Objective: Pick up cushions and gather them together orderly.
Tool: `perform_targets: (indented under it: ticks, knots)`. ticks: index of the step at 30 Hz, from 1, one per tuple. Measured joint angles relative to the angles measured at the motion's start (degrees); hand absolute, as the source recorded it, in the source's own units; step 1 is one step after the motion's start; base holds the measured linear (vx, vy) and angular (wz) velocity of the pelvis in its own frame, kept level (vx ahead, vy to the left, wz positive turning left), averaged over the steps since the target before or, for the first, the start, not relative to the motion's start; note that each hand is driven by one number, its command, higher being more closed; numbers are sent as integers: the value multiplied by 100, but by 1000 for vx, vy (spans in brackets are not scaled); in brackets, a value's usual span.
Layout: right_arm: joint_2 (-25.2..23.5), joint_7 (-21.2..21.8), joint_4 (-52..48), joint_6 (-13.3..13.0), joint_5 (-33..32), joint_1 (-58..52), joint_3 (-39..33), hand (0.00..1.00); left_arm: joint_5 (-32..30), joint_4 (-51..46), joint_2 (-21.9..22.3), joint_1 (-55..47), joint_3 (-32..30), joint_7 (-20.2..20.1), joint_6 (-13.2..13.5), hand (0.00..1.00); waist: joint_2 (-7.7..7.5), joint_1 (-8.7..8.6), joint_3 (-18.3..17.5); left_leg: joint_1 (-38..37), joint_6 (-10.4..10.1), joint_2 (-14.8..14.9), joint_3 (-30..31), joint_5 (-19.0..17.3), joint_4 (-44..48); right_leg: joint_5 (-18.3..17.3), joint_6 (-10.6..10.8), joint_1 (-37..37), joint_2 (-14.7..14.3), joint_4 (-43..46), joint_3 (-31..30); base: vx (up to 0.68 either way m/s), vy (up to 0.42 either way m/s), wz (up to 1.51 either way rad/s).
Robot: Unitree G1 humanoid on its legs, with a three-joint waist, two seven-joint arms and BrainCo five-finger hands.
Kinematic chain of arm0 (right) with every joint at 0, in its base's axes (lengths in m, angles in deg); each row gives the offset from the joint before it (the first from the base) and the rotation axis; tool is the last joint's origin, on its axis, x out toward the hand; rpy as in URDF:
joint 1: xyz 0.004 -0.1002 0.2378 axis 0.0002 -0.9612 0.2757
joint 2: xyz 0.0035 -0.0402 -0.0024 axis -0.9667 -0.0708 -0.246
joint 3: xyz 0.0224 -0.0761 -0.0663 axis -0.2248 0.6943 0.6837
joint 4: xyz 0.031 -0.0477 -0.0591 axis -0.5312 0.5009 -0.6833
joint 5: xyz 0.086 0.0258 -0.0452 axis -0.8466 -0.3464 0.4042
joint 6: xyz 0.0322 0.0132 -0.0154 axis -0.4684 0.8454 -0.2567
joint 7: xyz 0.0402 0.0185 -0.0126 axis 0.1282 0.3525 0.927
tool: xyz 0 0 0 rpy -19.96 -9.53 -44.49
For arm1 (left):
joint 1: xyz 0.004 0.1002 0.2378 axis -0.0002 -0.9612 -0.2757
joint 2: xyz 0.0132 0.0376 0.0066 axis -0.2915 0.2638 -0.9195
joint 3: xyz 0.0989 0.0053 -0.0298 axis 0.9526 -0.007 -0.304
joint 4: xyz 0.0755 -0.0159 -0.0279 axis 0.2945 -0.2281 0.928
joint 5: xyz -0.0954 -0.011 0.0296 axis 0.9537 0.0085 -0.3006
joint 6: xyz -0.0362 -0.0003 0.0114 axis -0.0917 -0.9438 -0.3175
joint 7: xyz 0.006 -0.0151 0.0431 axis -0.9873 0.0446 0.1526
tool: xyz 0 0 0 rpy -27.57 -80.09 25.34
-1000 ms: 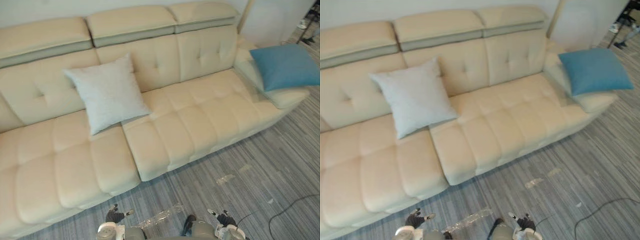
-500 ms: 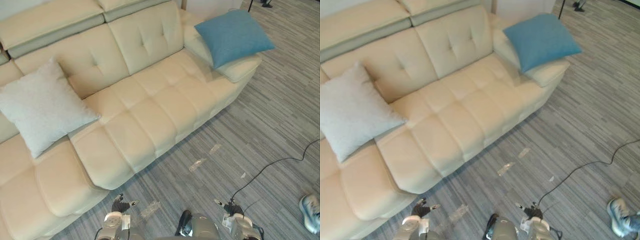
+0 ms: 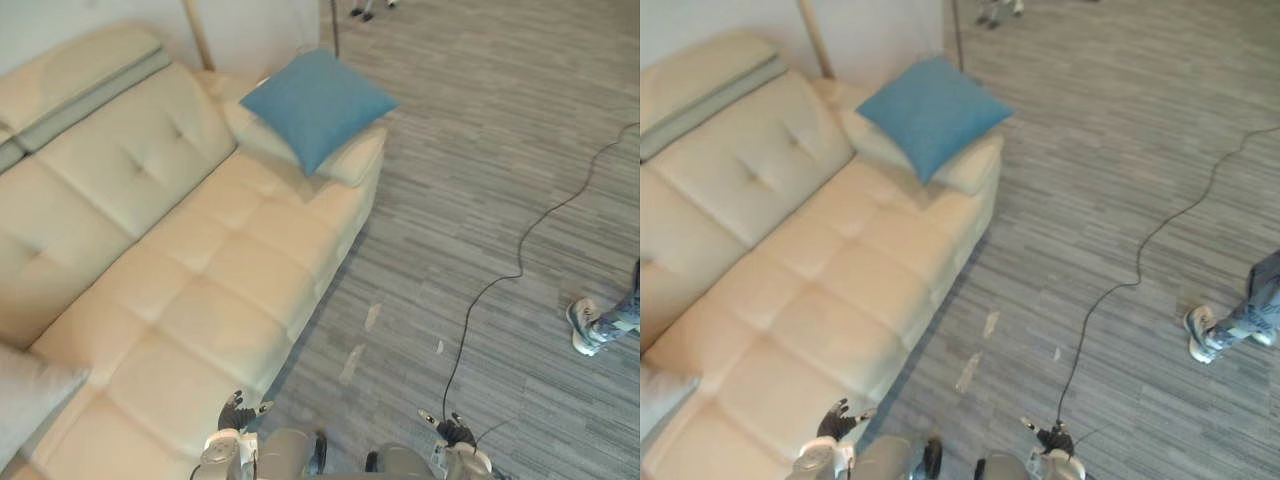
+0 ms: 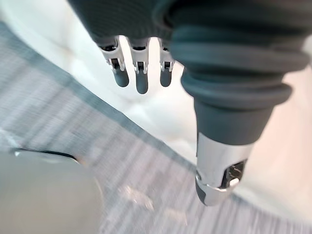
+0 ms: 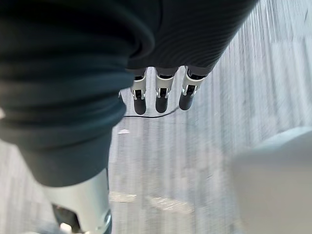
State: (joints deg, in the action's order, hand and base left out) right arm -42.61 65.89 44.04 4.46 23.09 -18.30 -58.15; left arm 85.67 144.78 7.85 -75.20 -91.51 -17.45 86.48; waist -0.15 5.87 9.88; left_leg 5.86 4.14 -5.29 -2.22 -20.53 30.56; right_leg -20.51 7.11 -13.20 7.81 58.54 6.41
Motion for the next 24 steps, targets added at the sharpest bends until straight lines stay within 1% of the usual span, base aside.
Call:
perform_targets:
  ticks: [1, 2, 3, 4, 5, 6, 7, 8, 9, 10, 11, 12, 13, 14, 15, 17, 18, 19, 20, 21, 22, 23, 24]
  knots:
    - [18, 22, 1, -17, -12, -39, -57, 0, 1, -2, -2, 16, 61, 1, 0, 0, 44, -14, -32, -208, -13, 169, -92, -6, -54, 2, -168, -183, 142, 45, 298, 442, 10, -48]
    - [39, 25, 13, -11, -3, -10, -58, 0, 1, 2, -8, 20, 70, 2, -2, 0, 78, -18, -45, -299, -44, 255, -110, -22, -102, -3, -197, -273, 191, -71, 450, 439, -14, -59]
    - [24, 25, 39, -10, -1, 101, -89, 0, 1, 9, -42, -5, 72, 1, -4, 0, 115, -15, -23, -577, -130, 406, -166, -68, -311, -10, -221, -409, 238, -454, 639, 363, -33, -54]
    - [4, 29, 86, -7, 0, 116, -105, 0, 1, 12, -67, -15, 74, 5, -10, 0, 90, -33, -37, -745, -168, 496, -190, -88, -466, -1, -235, -529, 263, -792, 741, 538, -84, -58]
    - [27, 31, 144, -6, -1, 184, -106, 0, 1, 12, -69, 3, 99, 5, -21, 0, 94, -57, -32, -972, -273, 623, -190, -145, -692, 83, -339, -698, 271, -1318, 882, 441, -140, -41]
    - [53, 33, 162, -8, -5, 250, -129, 0, 1, 11, -70, 36, 136, 12, -20, 0, 107, -72, -26, -1129, -346, 709, -193, -178, -866, 224, -375, -901, 239, -1685, 906, 438, -162, -24]
    - [66, 33, 165, -8, -6, 267, -140, 0, 0, 11, -69, 48, 142, 13, -20, 0, 116, -81, -25, -1171, -381, 747, -193, -195, -916, 297, -380, -971, 216, -1816, 901, 573, -233, -17]
    - [115, 33, 247, -5, -4, 342, -171, 0, 0, 31, -105, 96, 211, 49, -15, 0, 102, -142, -25, -1420, -604, 883, -162, -270, -1084, 966, -487, -1184, 36, -2773, 879, 399, -161, -8]
    - [117, 32, 263, 1, -4, 336, -170, 0, 0, 46, -120, 96, 238, 52, -14, 0, 83, -155, -30, -1451, -621, 897, -139, -277, -1080, 1147, -548, -1185, 8, -2975, 885, 665, -333, 20]
    - [89, 34, 272, 9, -8, 245, -168, 0, -55, 125, -172, 35, 239, 48, -12, 0, -51, -253, -104, -1557, -752, 889, 175, -350, -855, 2129, -820, -1067, 7, -3534, 919, 582, -303, 33]
    - [279, 22, 283, 13, -15, 254, -216, 0, -53, 223, -33, 62, 207, 62, -10, 0, 276, -265, -147, -1399, -953, 1153, 435, -283, -231, 1918, -926, -976, -184, -3258, 1132, 582, -303, 35]
    - [329, 25, 279, 13, -14, 261, -204, 0, -54, 227, -2, 63, 203, 46, -6, 0, 332, -272, -163, -1219, -1038, 1203, 508, -128, 100, 1811, -931, -912, -248, -3262, 1185, 552, -297, 16]
    - [459, 31, 270, 11, -15, 274, -161, 0, -47, 229, 120, 110, 75, 50, -3, 0, 412, -286, -109, -570, -562, 1200, 590, 833, 1424, 1531, -972, -584, -351, -3452, 1264, 449, -247, 11]
    - [493, 31, 283, 15, -15, 270, -139, 0, -46, 229, 159, 108, 33, 51, -2, 0, 490, -273, -64, -376, -423, 1249, 574, 1340, 1870, 1507, -1002, -370, -418, -3612, 1292, 805, -358, 7]
    - [485, 24, 441, 33, -25, 278, 13, 0, 1, 183, 147, 0, 4, 27, 33, 0, 553, -155, 64, 284, -201, 1566, 354, 1097, 3327, 1431, -1123, 537, -687, -4243, 1284, 591, -189, -1]
    - [485, 24, 517, 35, -33, 310, 14, 0, 54, 79, 86, 20, 6, 28, 61, 0, 478, -104, 109, 588, -262, 1519, 245, 865, 3563, 1417, -1138, 954, -694, -4509, 1262, 431, -140, -8]
    - [450, 24, 527, 34, -79, 387, 22, 0, 72, -22, 43, 21, 48, 18, 111, 0, 376, -32, 157, 973, -321, 1323, 64, 631, 3334, 1406, -1122, 1384, -647, -4881, 1177, 464, -130, -32]
    - [407, 24, 516, 31, -120, 489, 14, 0, 75, -111, 55, 22, 36, 19, 146, 0, 362, 18, 186, 1255, -346, 1186, -185, 467, 2745, 1398, -1108, 1669, -635, -5156, 1093, 550, -134, -36]
    - [425, 23, 515, 28, -131, 513, 9, 0, 77, -129, 59, 26, 35, 15, 147, 0, 359, 33, 188, 1330, -359, 1151, -243, 444, 2462, 1372, -1064, 1738, -615, -5228, 1080, 441, -33, -41]
    - [447, 24, 510, 23, -204, 561, 6, 0, 73, -160, 67, 37, 43, 15, 143, 0, 359, 48, 191, 1415, -410, 1021, -403, 458, 1538, 1301, -947, 1895, -575, -5359, 1053, 530, 48, -27]
    - [454, 20, 501, 1, -237, 582, 8, 0, 64, -159, 97, 40, 76, 9, 140, 0, 426, 47, 175, 1388, -557, 873, -614, 878, -347, 1169, -802, 2146, -575, -5527, 1020, 445, 52, -21]
    - [458, 19, 500, -7, -237, 572, 8, 0, 61, -153, 111, 35, 76, 9, 137, 0, 452, 48, 160, 1351, -593, 848, -652, 1049, -743, 1135, -773, 2165, -591, -5554, 1020, 440, 101, -12]
    - [453, 11, 513, -7, -237, 531, 8, 0, 69, -147, 146, 23, 71, 5, 139, 0, 488, 77, 150, 1320, -491, 812, -688, 1682, -1373, 986, -689, 2307, -632, -5599, 979, 513, 121, -15]
